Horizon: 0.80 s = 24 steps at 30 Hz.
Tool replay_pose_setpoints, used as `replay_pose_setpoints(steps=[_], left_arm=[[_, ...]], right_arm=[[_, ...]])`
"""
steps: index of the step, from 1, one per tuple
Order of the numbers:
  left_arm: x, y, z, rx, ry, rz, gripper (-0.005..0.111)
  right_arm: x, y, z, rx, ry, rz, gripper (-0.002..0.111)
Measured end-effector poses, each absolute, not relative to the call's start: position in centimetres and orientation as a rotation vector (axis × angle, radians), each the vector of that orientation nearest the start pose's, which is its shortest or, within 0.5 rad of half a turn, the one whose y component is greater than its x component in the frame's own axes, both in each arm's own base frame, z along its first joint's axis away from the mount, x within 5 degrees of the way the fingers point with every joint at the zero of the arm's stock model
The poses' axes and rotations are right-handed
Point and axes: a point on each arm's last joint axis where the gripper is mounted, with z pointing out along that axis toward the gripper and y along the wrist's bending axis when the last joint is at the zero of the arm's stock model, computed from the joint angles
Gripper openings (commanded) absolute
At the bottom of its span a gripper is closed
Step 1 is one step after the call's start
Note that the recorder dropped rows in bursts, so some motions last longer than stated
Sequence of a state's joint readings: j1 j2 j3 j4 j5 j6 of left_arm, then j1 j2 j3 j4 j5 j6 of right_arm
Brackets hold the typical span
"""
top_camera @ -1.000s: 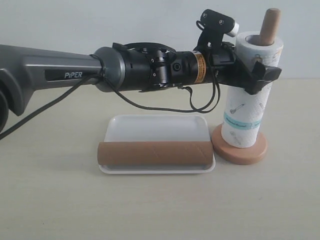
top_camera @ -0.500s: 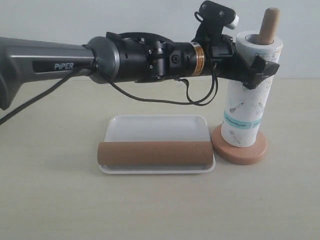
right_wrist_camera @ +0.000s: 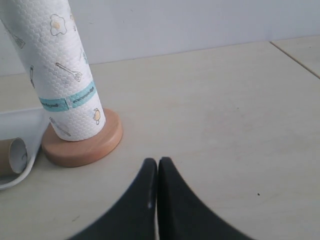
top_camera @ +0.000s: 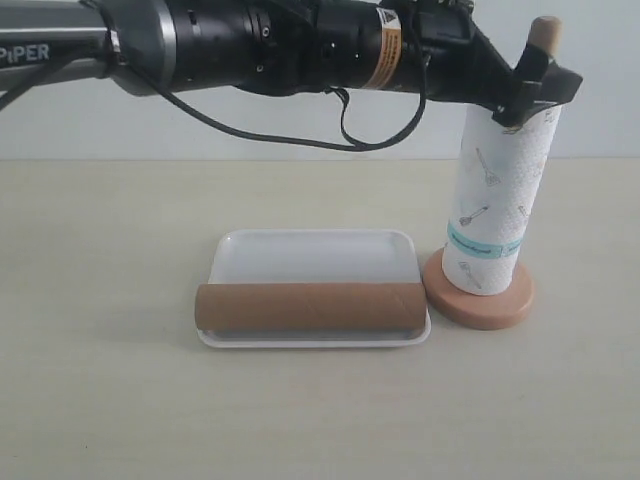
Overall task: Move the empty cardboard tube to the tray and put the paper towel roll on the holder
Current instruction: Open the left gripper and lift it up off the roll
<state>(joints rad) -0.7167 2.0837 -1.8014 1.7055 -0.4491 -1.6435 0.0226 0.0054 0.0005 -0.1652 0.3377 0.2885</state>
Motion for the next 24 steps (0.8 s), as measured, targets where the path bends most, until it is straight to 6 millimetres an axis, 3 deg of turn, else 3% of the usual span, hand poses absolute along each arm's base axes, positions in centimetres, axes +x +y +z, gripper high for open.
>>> replay_pose_setpoints(steps=[5,10,15,18,24], left_arm=[[33.6,-35.5,32.4,1.067,1.571,-0.991,0.090],[32.7,-33.9,34.4,1.088,1.580,-1.165,0.049],[32.2,-31.6,35.0,1.204,1.591,-1.385,0.004],[32.1,-30.3,35.0,1.280,1.588,-1.470,0.005],[32.0,-29.1,34.1,1.239,1.685,-1.541,0.004]], right_arm=[[5.4,-0.4,18.3,0.139,1.818,0.060,0.000],[5.4,-0.4,18.3,0.139,1.818,0.060,0.000],[5.4,-0.4,18.3,0.139,1.818,0.060,0.000],[5.4,-0.4,18.3,0.139,1.818,0.060,0.000],[5.4,-0.4,18.3,0.139,1.818,0.060,0.000]])
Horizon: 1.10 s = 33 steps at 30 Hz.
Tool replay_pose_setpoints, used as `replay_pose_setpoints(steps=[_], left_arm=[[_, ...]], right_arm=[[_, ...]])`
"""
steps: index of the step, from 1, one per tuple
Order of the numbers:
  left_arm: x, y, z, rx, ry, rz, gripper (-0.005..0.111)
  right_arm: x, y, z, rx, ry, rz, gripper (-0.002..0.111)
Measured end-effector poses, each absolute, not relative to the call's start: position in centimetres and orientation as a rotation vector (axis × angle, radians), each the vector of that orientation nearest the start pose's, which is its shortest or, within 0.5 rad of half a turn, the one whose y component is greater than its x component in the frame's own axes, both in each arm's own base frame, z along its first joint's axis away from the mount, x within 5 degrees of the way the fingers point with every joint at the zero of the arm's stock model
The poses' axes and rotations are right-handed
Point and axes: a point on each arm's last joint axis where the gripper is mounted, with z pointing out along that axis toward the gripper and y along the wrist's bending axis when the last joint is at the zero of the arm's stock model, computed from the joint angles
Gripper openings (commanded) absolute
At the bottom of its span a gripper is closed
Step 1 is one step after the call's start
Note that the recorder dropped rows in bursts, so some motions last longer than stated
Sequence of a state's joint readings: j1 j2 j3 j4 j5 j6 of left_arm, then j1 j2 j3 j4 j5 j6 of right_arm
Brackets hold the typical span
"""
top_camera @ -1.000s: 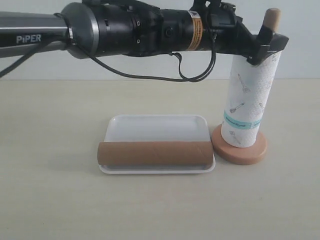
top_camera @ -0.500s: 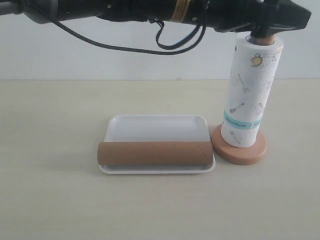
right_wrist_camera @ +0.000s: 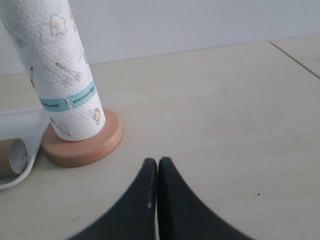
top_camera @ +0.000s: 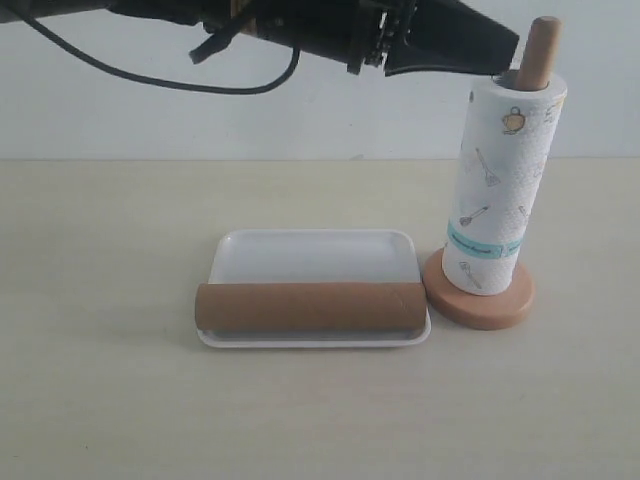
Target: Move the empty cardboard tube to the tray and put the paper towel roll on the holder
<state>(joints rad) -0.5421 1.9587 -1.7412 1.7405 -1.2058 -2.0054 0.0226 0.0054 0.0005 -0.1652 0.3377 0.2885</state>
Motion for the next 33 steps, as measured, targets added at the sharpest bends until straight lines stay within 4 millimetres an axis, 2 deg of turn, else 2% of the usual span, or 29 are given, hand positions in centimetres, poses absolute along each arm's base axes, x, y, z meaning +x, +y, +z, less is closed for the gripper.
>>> replay_pose_setpoints(steps=[7,15,21,26,33], left_arm=[[30.2,-28.0,31.9,1.255,1.754,-1.565,0.004],[26.0,-25.5,30.7,1.325,1.745,-1.533,0.004],[22.6,-23.5,27.5,1.302,1.780,-1.590,0.004],[21.2,-22.7,24.4,1.272,1.896,-1.636,0.004],[20.7,-22.4,23.6,1.263,1.931,-1.650,0.004]], right_arm=[[5.4,-0.4,18.3,0.139,1.818,0.060,0.000],[5.4,-0.4,18.3,0.139,1.818,0.060,0.000],[5.4,-0.4,18.3,0.139,1.818,0.060,0.000],[5.4,-0.4,18.3,0.139,1.818,0.060,0.000],[5.4,-0.4,18.3,0.140,1.818,0.061,0.000]])
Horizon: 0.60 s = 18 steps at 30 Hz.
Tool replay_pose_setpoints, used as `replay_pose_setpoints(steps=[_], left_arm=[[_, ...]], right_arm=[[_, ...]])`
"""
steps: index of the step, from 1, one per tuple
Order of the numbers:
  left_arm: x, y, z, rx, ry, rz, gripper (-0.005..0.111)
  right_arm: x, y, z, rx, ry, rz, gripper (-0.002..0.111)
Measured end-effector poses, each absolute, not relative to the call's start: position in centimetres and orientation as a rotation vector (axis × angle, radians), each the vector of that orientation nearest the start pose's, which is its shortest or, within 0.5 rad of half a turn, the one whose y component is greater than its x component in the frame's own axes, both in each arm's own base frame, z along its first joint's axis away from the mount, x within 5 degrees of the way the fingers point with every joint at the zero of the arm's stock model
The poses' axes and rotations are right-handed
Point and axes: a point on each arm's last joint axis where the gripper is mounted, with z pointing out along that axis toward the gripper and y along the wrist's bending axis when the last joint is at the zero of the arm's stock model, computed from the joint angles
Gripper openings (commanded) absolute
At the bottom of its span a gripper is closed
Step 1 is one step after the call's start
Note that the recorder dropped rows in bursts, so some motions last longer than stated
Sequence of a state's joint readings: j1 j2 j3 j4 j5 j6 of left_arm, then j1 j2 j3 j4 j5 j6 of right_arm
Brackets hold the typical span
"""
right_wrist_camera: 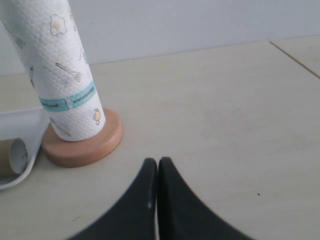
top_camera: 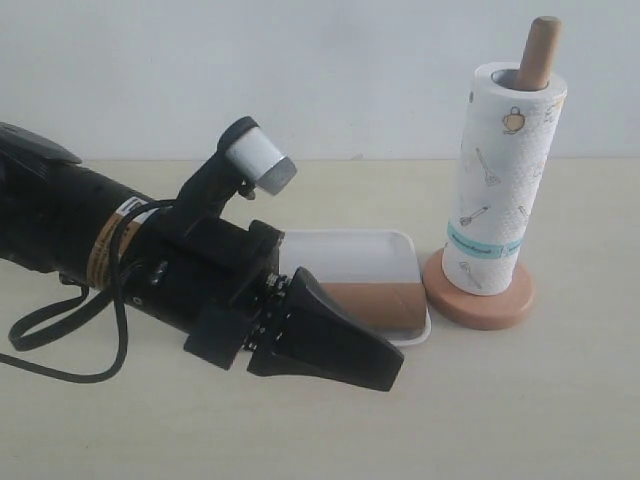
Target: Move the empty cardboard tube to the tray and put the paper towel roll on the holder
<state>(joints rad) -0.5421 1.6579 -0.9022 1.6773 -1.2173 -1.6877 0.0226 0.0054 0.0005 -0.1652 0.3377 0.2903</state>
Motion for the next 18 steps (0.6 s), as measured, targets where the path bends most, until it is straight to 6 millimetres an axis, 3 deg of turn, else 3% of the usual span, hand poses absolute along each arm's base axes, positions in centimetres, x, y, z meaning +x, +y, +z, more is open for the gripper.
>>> replay_pose_setpoints(steps=[12,14,18], left_arm=[[20.8,-22.3,23.7,1.240,1.941,-1.657,0.004],[20.7,-21.6,24.9,1.217,1.932,-1.634,0.004],[19.1,-19.4,31.0,1.047,1.788,-1.378,0.004]], right_arm=[[5.4,-0.4,18.3,0.140,1.818,0.061,0.000],[5.4,-0.4,18.3,0.140,1.818,0.061,0.000],[5.4,-0.4,18.3,0.140,1.818,0.061,0.000]])
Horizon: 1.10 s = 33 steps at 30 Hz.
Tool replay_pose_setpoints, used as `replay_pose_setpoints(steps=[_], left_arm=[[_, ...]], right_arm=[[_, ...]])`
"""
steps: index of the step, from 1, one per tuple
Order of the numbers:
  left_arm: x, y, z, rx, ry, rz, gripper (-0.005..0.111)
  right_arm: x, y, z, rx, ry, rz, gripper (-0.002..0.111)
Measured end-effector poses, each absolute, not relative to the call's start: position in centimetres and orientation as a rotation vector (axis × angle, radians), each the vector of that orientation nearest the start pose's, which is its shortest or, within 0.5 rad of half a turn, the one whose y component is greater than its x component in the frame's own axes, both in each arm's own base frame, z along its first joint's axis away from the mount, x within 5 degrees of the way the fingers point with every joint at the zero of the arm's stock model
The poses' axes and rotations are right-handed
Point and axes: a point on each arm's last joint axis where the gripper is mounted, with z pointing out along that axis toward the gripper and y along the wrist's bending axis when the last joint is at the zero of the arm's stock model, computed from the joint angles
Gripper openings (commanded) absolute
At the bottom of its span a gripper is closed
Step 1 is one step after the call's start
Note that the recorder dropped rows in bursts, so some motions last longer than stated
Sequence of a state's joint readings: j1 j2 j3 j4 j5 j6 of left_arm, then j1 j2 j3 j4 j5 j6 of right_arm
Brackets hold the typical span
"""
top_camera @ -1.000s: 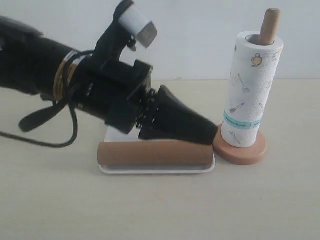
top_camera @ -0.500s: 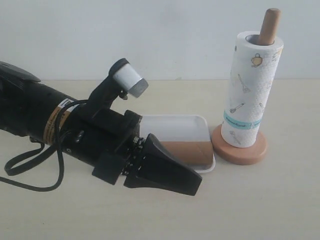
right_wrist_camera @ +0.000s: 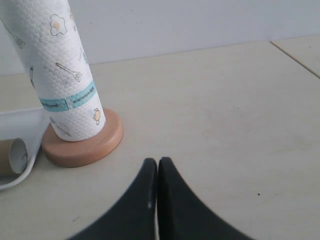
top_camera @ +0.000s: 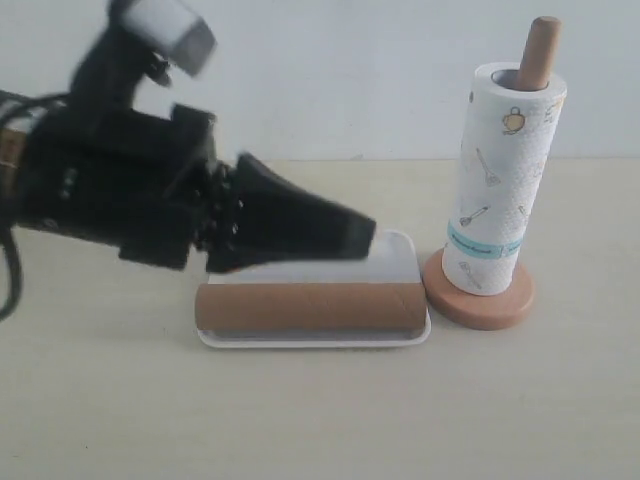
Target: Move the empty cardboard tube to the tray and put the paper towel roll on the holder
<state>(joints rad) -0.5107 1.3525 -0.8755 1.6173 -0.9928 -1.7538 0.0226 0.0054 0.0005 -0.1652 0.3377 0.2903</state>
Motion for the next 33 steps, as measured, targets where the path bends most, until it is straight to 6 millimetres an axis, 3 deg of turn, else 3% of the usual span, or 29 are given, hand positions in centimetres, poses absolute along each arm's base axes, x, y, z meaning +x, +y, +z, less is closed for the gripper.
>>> replay_pose_setpoints(steps=[3,6,10,19,26,33], left_arm=[[16.9,-16.1,33.7,0.582,1.811,-1.297,0.004],[14.3,-12.5,34.6,0.050,1.761,-1.424,0.004],[11.2,-8.1,35.0,-0.291,1.584,-1.459,0.004],[7.1,-3.0,33.1,-0.623,1.286,-1.409,0.004],[4.8,-1.8,30.5,-0.729,1.147,-1.472,0.004],[4.8,-1.7,29.0,-0.883,1.039,-1.689,0.004]], right_arm=[[5.4,-0.4,18.3,0.140,1.818,0.061,0.000],[5.4,-0.4,18.3,0.140,1.818,0.061,0.000],[5.4,-0.4,18.3,0.140,1.818,0.061,0.000],[5.4,-0.4,18.3,0.140,1.818,0.061,0.000],[5.4,-0.4,18.3,0.140,1.818,0.061,0.000],[5.4,-0.4,18.3,0.140,1.818,0.061,0.000]])
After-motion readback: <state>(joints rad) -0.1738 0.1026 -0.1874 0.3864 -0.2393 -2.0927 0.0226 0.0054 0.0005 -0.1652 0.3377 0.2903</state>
